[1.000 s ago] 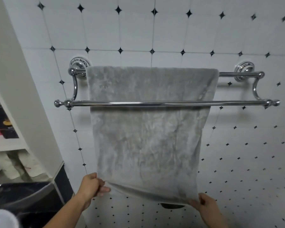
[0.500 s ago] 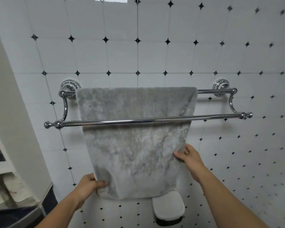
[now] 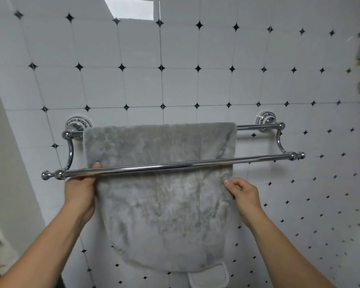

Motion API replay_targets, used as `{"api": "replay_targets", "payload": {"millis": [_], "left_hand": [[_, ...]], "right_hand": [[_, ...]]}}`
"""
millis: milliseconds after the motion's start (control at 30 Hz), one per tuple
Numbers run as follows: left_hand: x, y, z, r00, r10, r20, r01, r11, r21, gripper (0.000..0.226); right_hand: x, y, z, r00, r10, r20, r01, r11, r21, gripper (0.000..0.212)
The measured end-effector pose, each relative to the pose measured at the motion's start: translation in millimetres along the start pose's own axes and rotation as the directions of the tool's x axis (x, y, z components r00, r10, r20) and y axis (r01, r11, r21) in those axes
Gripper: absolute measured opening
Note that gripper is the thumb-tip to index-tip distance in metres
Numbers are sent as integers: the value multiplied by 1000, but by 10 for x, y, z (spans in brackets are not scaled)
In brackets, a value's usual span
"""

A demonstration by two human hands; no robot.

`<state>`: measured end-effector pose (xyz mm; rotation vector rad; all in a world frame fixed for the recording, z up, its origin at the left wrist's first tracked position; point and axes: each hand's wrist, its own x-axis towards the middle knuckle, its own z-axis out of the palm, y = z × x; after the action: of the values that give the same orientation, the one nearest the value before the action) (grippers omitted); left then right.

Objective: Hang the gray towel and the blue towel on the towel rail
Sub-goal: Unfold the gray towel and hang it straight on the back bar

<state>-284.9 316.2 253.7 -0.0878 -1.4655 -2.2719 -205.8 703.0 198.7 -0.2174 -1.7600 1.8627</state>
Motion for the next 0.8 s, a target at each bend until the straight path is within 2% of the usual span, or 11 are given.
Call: {"api": "replay_targets", "payload": {"millis": [67,233,333,400,433,533,600,667,733,767,800], "left_hand": [[44,90,-62,1000,4,-20,-4,999,-34,9],[-26,189,-48,987,25,158,-57,977,206,16],[-204,180,-179,995,86,49,-97,944,315,12],[-380,196,-366,987,162,-2,-145,890,432,16],[-462,270,-431,974,225,31,-211,846,489,22],[-396,681,-377,881,442,170,-455,690,564,27],[-210,1005,-116,770,572,283,-598,491,633,17],[-1,1211,201,672,561,484,-693,244,678,8],[218,1225,445,641,340,689,-735,12,678,29],[300,1201,509,657,220,721,-735,-26,678,35],[361,1174,531,676,137,724,-730,-11,684,36]], "right_hand": [[-18,52,-67,999,24,-26,-23,1000,18,15],[-39,50,-49,998,45,45,-46,999,16,11],[-6,-124,-22,999,21,44,-22,999,32,22],[-24,-254,-59,999,-48,-20,48,999,-24,13],[-52,-308,-96,990,-104,-91,97,993,-74,7],[-89,-511,-193,877,-351,-328,278,928,-248,27],[-39,-758,-137,761,-514,-397,376,847,-376,29],[94,-1048,-6,700,-613,-367,362,747,-557,25],[274,-1273,112,801,-542,-255,202,645,-737,25],[373,-1339,148,880,-432,-197,119,602,-789,27],[457,-1388,173,942,-301,-152,63,601,-797,29]]}}
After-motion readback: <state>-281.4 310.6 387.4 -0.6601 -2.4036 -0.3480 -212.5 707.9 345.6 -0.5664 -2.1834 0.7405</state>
